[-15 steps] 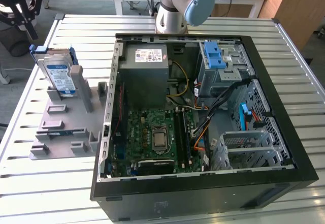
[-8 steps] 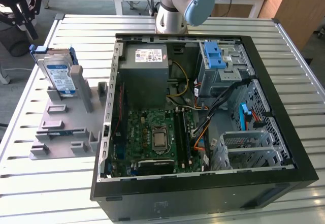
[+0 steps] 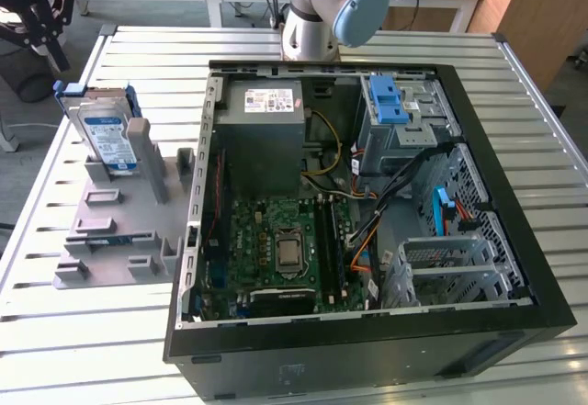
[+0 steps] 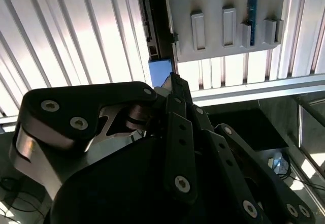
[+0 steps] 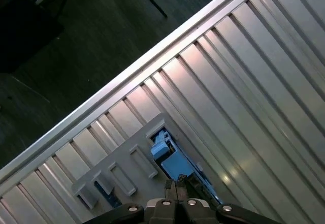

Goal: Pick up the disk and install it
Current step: 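Pick up the disk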

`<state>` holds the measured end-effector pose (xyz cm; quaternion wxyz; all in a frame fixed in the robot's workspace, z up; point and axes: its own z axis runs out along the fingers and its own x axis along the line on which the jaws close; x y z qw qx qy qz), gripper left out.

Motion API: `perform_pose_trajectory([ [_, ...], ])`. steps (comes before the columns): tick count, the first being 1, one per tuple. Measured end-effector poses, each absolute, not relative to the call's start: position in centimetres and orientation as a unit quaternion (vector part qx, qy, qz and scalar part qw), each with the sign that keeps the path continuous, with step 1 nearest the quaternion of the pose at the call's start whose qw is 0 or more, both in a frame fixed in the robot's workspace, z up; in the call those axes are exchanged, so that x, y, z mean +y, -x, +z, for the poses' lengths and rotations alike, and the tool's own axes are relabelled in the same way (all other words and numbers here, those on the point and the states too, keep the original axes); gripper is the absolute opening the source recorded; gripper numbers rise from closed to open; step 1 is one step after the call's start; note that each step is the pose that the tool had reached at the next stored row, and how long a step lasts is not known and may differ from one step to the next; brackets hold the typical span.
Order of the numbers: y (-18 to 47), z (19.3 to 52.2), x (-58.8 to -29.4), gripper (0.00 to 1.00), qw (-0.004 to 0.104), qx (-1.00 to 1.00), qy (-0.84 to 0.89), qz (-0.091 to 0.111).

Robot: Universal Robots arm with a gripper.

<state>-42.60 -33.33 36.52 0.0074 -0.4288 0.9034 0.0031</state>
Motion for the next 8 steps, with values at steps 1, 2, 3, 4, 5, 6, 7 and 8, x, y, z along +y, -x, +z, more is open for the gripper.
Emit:
perform_pose_trajectory([
  [1,42.6,36.52,-33.33,0.11,0.007,0.901,0.434,0.003],
  [2,42.6,36.52,-33.33,0.11,0.007,0.898,0.441,0.003],
  [3,42.6,36.52,-33.33,0.11,0.007,0.895,0.447,0.003],
  [4,42.6,36.52,-33.33,0.11,0.007,0.892,0.453,0.003],
  [5,42.6,36.52,-33.33,0.11,0.007,0.888,0.459,0.003],
  [6,42.6,36.52,-33.33,0.11,0.007,0.885,0.465,0.003],
  [7,42.6,36.52,-33.33,0.11,0.007,0.882,0.471,0.003],
  [8,42.6,36.52,-33.33,0.11,0.007,0.879,0.477,0.003],
])
